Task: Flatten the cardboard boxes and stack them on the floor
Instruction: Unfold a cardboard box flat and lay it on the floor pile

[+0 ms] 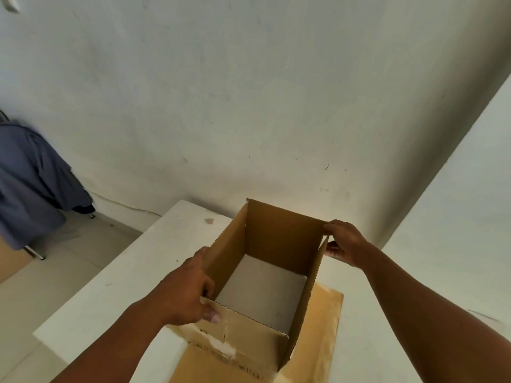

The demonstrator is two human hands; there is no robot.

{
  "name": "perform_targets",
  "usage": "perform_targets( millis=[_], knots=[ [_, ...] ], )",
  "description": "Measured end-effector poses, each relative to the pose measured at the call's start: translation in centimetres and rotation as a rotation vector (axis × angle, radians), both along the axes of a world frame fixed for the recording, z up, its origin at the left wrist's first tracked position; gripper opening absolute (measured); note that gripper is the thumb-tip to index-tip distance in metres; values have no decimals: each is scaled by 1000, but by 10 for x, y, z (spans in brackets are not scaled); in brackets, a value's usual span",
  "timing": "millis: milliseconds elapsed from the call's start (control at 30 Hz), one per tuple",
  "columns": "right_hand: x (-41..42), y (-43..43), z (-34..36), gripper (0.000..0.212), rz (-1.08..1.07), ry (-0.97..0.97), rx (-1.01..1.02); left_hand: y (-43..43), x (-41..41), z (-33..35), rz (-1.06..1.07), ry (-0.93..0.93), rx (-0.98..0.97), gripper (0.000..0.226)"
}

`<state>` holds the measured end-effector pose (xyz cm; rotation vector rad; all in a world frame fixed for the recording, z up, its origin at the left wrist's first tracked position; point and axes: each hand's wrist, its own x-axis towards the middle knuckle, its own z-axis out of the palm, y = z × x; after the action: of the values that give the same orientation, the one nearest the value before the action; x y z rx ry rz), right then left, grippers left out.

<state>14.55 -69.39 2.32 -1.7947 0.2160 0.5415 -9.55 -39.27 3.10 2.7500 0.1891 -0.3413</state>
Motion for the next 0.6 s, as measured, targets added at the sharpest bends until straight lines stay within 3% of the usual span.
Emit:
perform_targets(
  millis=[133, 200, 267, 333, 500, 600],
  knots=[
    [-1, -9, 15, 14, -141, -27, 238, 25, -13, 1, 123, -65, -249, 105],
    [-1, -18, 34, 13, -145, -64, 430, 42, -21, 4, 155, -106, -339, 89],
    [-1, -28, 54, 9, -83, -145, 465, 61, -27, 3, 147, -184, -359, 42],
    [-5, -31, 77, 22, -3, -287, 280, 73, -31, 4, 160, -242, -426, 28],
    [-29, -6, 141, 35, -20, -667, -215, 74, -25, 16, 26, -194, -518, 98],
    [-51, 23, 174, 33, -28, -815, -380, 58, -5, 34, -58, -210, -600, 113]
  ],
)
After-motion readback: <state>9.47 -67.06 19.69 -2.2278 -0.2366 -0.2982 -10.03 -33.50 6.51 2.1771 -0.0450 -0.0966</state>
